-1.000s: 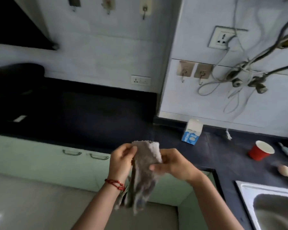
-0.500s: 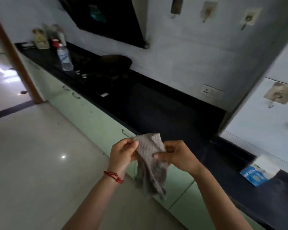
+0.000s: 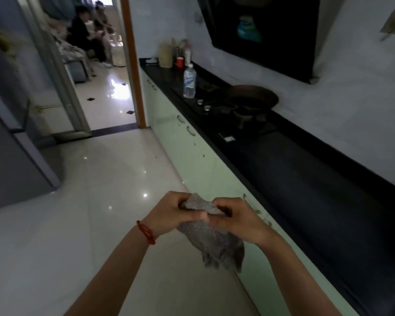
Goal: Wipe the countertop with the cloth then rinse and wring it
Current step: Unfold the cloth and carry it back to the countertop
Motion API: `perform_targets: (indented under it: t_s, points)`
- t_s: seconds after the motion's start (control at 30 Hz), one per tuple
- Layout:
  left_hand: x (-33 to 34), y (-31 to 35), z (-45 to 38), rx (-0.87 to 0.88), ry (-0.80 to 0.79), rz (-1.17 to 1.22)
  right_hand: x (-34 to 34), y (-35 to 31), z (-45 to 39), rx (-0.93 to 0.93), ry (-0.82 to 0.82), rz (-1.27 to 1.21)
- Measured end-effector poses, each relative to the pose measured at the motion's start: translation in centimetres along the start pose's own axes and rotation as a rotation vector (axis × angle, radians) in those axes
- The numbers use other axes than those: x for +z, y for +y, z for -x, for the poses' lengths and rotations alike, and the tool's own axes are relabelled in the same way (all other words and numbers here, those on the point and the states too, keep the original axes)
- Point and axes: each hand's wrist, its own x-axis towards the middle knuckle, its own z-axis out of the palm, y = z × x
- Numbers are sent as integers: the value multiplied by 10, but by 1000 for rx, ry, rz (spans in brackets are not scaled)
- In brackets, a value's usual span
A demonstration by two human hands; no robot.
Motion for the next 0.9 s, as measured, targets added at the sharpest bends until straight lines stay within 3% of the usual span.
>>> perform_targets:
  t_s: [0.1, 0.2, 0.37, 0.5, 0.57, 0.63, 0.73, 0.9]
  points:
    - [-40, -12, -6, 19, 173, 12, 19, 5, -39, 55, -31, -78]
    - [-72, -27, -12, 21, 283, 19, 37, 13, -76, 116, -62, -2]
    - [-126, -58, -29, -79, 578, 77, 50, 18, -135, 210, -293, -66]
    - [-163, -87, -54, -201, 715, 63, 45, 19, -197, 186, -157, 59]
    - [-181, -103, -71, -280, 784, 126, 41, 19, -229, 171, -234, 31]
    - [-199, -117, -92, -300, 821, 141, 37, 25, -263, 171, -283, 15]
    - [-223, -131, -130, -310, 855, 159, 27, 35, -324, 143, -182, 98]
    - [-271, -148, -198, -382, 839, 445, 8, 45, -425, 187, -222, -164]
